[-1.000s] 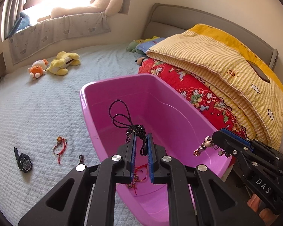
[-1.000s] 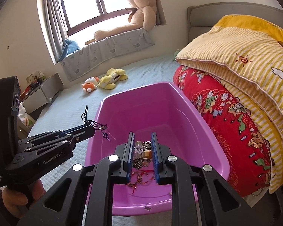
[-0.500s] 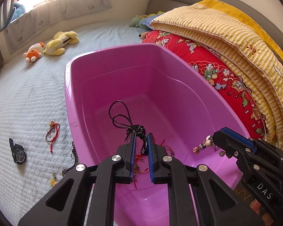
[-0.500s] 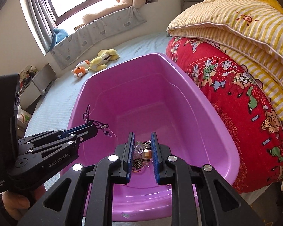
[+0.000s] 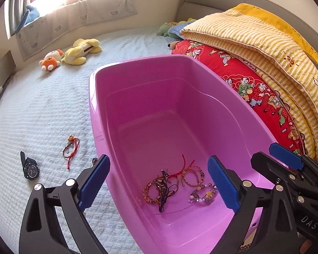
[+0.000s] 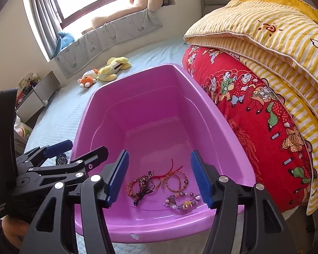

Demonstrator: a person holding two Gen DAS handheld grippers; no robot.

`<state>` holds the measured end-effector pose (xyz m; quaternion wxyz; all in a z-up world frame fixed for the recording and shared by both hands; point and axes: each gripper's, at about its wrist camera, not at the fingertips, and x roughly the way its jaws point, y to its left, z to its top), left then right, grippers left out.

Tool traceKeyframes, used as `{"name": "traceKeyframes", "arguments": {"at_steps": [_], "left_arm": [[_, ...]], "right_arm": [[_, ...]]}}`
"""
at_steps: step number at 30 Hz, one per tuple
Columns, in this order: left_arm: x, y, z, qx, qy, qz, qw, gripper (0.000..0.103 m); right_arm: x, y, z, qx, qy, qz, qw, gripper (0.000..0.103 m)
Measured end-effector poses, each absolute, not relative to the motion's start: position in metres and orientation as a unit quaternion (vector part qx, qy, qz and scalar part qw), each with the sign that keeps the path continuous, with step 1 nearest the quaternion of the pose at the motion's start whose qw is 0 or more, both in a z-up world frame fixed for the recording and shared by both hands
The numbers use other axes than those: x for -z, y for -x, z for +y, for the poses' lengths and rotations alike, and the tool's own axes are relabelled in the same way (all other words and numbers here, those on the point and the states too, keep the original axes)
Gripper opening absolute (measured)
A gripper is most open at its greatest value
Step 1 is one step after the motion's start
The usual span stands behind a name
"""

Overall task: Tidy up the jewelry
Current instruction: 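Withdraw both open tools from the tub back over the bed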

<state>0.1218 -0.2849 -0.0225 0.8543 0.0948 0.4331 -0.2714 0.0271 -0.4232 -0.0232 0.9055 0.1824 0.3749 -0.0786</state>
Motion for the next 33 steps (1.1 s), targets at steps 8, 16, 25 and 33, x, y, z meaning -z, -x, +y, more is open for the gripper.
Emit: {"name": "traceKeyframes", "arguments": {"at_steps": [8, 16, 25, 33], "left_arm": [[0.016, -0.116, -0.281, 0.261, -0.099, 0.424, 0.862, 0.092], [0.007, -0.114, -0.271, 0.254, -0.088, 0.418, 0.868, 0.094], [0.002, -0.113, -0.258, 0.244, -0.079, 0.416, 0.872, 0.095], [-0.001, -0.11, -0.243, 0.238, -0.071, 0.415, 0.875, 0.095]], "right_arm": [[0.017, -0.024, -0.418, 0.075, -0.178, 0.373, 0.908, 0.063], [0.008, -0.02, -0.413, 0.073, -0.173, 0.37, 0.91, 0.066], [0.004, -0.015, -0.406, 0.069, -0.172, 0.371, 0.91, 0.068], [0.004, -0.014, -0.397, 0.064, -0.168, 0.375, 0.909, 0.07]]}}
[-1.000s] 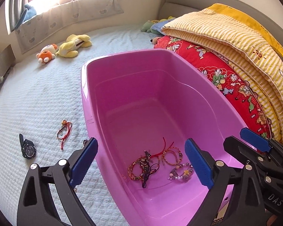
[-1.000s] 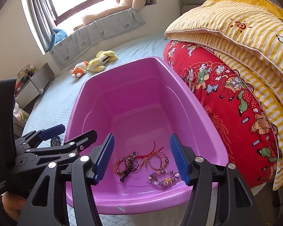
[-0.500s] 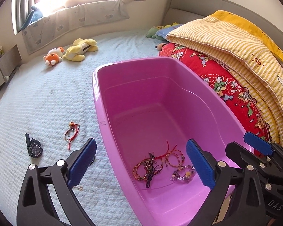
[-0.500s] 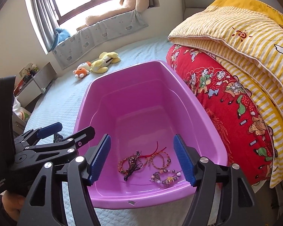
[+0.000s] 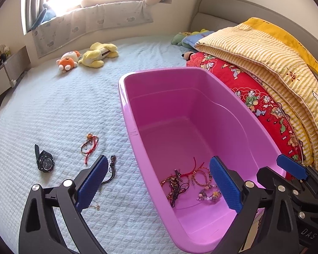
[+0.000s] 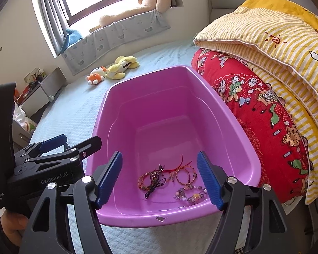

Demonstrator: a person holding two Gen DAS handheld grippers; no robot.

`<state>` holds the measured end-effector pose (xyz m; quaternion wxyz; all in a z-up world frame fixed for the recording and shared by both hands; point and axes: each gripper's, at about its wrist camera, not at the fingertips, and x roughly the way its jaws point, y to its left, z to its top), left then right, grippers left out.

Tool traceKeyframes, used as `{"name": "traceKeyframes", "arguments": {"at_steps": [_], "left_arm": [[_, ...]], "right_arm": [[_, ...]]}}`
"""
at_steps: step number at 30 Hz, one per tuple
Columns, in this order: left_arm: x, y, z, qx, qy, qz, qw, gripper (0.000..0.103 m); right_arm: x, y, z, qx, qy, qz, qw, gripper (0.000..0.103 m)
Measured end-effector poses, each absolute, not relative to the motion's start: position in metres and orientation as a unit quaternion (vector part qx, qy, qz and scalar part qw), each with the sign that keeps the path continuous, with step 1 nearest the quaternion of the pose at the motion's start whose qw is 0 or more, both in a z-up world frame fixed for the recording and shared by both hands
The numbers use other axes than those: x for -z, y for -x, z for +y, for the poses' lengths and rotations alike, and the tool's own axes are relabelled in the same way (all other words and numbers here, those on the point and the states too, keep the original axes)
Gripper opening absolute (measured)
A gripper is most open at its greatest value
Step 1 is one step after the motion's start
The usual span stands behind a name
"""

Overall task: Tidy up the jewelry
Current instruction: 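Withdraw both open tools from the tub back over the bed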

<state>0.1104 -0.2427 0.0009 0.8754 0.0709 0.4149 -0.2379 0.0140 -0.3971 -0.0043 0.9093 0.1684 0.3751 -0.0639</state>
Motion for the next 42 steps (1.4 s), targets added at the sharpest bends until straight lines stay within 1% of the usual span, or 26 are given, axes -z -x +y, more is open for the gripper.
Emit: {"name": "traceKeyframes", "arguments": {"at_steps": [24, 34, 42], "left_arm": [[-0.006, -0.105, -0.192, 0.223, -0.038, 0.407, 0.885, 0.095], [-0.005, -0.1, -0.147, 0.202, -0.017, 0.406, 0.891, 0.095], [-0.002, -0.087, -0.109, 0.177, -0.024, 0.393, 0.902, 0.095]], "right_arm": [[-0.003, -0.015, -0.356, 0.051, -0.137, 0.383, 0.912, 0.071], [-0.005, -0.015, -0.327, 0.035, -0.122, 0.386, 0.913, 0.071], [-0.005, -0.016, -0.294, 0.012, -0.108, 0.387, 0.916, 0.072]]}}
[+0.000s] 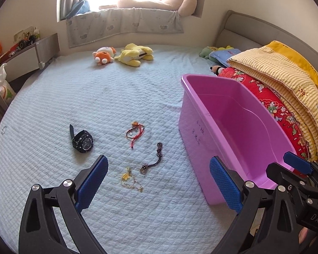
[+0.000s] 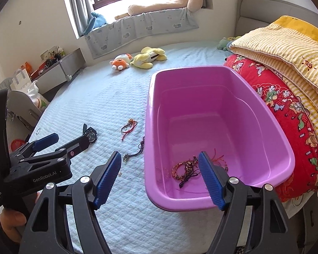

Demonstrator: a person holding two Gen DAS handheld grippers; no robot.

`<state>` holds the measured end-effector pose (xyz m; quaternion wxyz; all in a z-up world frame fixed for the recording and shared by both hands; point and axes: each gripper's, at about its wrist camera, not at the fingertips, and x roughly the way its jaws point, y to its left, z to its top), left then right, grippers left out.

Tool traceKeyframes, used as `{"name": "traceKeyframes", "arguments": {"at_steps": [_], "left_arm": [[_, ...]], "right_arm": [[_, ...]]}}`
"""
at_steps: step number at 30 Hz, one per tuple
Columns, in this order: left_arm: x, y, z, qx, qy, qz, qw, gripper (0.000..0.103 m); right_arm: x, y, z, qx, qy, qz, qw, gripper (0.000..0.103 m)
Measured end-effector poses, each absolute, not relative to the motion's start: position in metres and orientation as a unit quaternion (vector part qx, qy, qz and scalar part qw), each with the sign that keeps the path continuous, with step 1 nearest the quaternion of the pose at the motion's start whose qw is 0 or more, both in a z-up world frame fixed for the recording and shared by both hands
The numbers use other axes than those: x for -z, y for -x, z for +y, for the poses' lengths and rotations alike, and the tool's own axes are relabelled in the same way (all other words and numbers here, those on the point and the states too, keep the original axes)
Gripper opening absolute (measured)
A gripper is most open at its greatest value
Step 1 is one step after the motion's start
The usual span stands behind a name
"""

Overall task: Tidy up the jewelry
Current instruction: 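Withdraw both open tools from the tub back over the bed, then move the left tool to the gold flower chain while the right tool approaches the brown cord charm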

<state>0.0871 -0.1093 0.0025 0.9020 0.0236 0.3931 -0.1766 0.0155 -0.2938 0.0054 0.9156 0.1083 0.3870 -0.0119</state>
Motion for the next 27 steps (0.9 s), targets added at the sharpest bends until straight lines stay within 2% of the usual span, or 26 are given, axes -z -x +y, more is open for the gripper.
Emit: {"name": "traceKeyframes", "arguments": {"at_steps": [13, 15, 27], "left_arm": [[0.023, -0.066, -0.044, 0.115, -0.026, 0.402, 0.908, 0.097], [0.027, -0.061, -0.036, 0.106, -0.033, 0.4, 0.91, 0.097], [0.054, -0.048, 0.002, 0.081, -0.02, 0.416, 0.906, 0.097]], "right_arm": [[0.005, -0.015, -0.241, -0.005, -0.091, 0.391, 0.916, 0.072], [0.008, -0.015, -0.234, -0.004, -0.088, 0.392, 0.916, 0.076], [0.031, -0.014, -0.203, -0.015, -0.074, 0.4, 0.913, 0.079]]}}
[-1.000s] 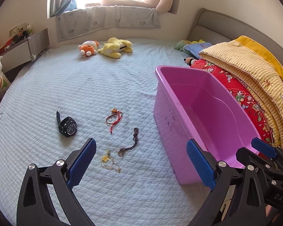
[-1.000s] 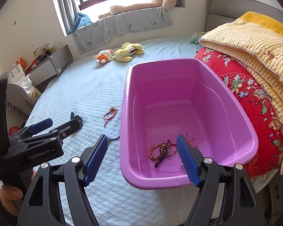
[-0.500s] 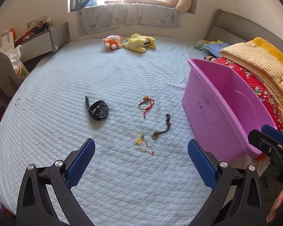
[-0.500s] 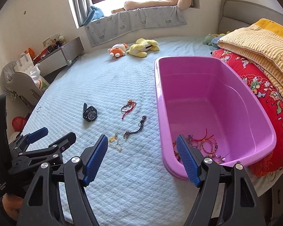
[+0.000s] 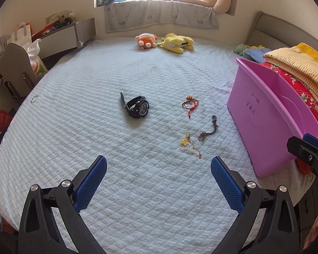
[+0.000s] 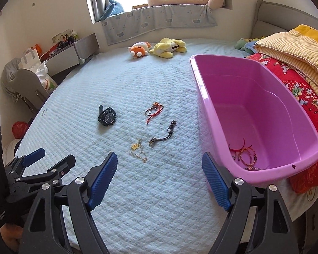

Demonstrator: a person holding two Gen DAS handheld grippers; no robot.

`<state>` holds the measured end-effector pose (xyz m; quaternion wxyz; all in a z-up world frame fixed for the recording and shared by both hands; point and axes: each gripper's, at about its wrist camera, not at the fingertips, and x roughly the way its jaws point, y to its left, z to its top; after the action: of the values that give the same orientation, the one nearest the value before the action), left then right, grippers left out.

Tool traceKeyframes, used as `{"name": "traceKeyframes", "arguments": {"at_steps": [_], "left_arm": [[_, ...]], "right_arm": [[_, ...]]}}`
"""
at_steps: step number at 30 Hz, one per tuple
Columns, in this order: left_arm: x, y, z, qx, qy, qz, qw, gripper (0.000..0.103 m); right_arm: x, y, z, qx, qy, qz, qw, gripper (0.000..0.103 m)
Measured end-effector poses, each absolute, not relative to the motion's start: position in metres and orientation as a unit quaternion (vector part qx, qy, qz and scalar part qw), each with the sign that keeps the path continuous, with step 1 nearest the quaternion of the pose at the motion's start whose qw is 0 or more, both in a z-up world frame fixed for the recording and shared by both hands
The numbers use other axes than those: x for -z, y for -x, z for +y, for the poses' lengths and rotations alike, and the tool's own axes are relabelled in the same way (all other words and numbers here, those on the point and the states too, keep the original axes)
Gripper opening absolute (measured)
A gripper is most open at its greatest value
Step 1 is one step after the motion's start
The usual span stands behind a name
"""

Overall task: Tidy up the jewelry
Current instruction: 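Move the left tool to the gold flower chain while the right tool approaches the brown cord charm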

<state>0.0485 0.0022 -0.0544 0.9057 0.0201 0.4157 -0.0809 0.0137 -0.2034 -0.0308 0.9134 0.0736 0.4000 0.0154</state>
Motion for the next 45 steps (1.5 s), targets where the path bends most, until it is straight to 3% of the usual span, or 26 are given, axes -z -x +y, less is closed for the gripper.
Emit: {"name": "traceKeyframes", "arguments": {"at_steps": [8, 20, 45], "left_arm": [[0.102, -0.057, 0.011, 0.065, -0.014, 0.484, 0.873, 0.097], [0.141, -0.076, 0.019, 0.024, -0.011, 0.469, 0.883, 0.097], [0.17, -0.209, 0.023, 0.048, -0.014, 0.43, 0.901, 0.097]], "right_arm": [[0.076, -0.021, -0.187, -0.032, -0.07, 0.44, 0.895, 0.079], [0.137, -0.05, -0.188, -0.037, -0.066, 0.468, 0.881, 0.079], [0.191, -0.156, -0.193, 0.015, -0.096, 0.461, 0.882, 0.079]]}}
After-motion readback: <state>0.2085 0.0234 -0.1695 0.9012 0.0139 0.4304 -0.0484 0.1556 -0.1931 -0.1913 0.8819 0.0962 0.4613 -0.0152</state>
